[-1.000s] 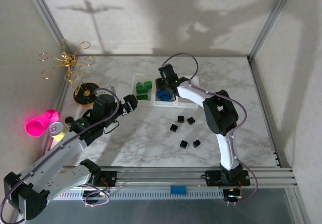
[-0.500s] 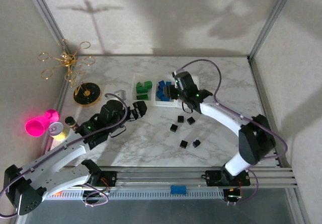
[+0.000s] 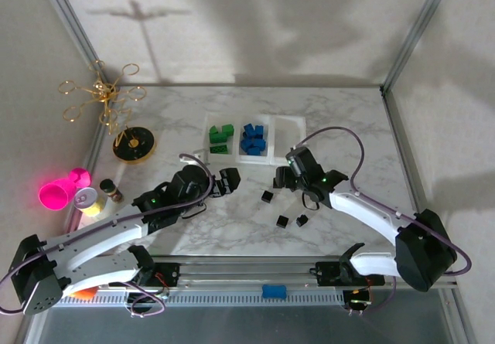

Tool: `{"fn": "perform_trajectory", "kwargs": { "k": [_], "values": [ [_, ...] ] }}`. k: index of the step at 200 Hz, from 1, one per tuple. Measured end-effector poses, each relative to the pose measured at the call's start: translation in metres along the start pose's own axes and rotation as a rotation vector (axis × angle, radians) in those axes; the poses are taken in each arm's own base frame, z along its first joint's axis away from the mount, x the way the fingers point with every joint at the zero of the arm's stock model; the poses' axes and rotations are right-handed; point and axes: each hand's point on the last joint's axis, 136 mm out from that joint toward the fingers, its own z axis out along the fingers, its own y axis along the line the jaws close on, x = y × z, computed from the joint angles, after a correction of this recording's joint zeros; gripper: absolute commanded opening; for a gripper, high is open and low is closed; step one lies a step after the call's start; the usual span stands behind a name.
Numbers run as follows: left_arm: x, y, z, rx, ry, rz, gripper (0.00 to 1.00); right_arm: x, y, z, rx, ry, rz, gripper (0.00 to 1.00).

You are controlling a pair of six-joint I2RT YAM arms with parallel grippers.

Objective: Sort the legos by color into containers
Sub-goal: Pick up the lego from the center of the table.

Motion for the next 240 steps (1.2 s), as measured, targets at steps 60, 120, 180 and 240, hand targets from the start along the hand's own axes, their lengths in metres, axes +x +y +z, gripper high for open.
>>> {"fn": "perform_trajectory", "kwargs": {
  "k": [60,120,180,240],
  "values": [
    [0.016,-0.002,0.010,-0.018,0.028,0.024,1.00,0.031,-0.013,0.025,0.061,0.100,-0.014,0.72],
    [0.018,-0.001,0.012,-0.028,0.028,0.027,1.00,0.044,-0.026,0.048,0.116,0.158,-0.034,0.69],
    [0.016,0.001,0.012,-0.040,0.015,0.029,1.00,0.052,-0.036,0.060,0.146,0.194,-0.068,0.56],
    [0.013,-0.003,0.011,-0.037,0.012,0.028,1.00,0.045,-0.035,0.066,0.137,0.187,-0.068,0.43]
  ]
}}
